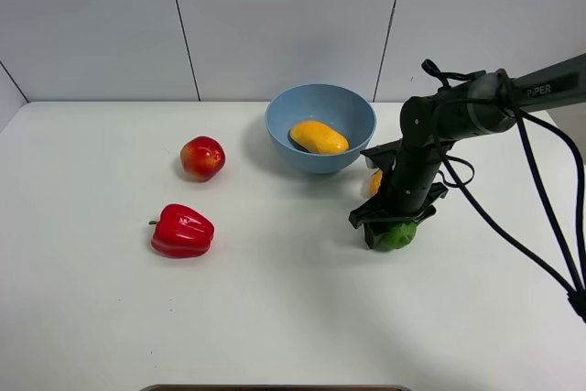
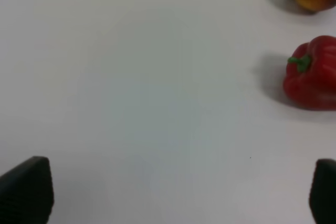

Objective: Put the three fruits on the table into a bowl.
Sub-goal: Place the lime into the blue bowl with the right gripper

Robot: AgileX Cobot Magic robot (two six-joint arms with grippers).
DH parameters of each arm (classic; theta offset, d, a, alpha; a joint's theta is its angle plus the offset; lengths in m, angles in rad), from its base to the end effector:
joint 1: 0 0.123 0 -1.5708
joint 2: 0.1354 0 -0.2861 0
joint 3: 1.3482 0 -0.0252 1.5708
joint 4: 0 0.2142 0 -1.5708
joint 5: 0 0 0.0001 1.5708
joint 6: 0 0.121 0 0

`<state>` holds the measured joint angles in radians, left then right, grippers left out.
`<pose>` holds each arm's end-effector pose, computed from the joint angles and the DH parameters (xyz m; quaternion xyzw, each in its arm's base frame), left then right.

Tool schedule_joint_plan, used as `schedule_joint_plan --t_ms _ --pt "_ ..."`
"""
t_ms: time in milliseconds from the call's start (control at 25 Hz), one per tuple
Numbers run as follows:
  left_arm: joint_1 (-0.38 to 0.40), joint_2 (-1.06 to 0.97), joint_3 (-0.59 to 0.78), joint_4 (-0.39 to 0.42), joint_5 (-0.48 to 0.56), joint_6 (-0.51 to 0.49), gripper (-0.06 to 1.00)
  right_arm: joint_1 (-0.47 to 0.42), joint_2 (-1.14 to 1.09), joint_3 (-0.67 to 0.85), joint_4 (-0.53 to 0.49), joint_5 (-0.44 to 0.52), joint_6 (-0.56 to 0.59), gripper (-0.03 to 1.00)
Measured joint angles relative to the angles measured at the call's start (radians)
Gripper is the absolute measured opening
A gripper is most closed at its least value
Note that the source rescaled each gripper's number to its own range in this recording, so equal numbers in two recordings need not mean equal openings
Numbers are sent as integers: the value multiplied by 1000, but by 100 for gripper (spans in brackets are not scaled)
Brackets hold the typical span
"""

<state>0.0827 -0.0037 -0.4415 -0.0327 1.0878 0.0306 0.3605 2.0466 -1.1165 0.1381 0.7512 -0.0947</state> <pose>-0.0088 -0.0042 0.2272 -0.0224 0.8735 0.0112 0.4862 0.2984 0.1246 0.0937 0.1754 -0.9833 -0.0445 0.0177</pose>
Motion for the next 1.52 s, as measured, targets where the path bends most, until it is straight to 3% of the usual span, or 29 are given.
schedule_joint_plan --t_ms 640,1240,1520 --pt "0 0 0 0 0 0 100 0 -10 0 5 12 0 9" --pt "0 0 0 0 0 0 100 0 -255 -1 -1 56 0 9" --pt "0 0 0 0 0 0 100 0 -273 -142 -1 70 0 9"
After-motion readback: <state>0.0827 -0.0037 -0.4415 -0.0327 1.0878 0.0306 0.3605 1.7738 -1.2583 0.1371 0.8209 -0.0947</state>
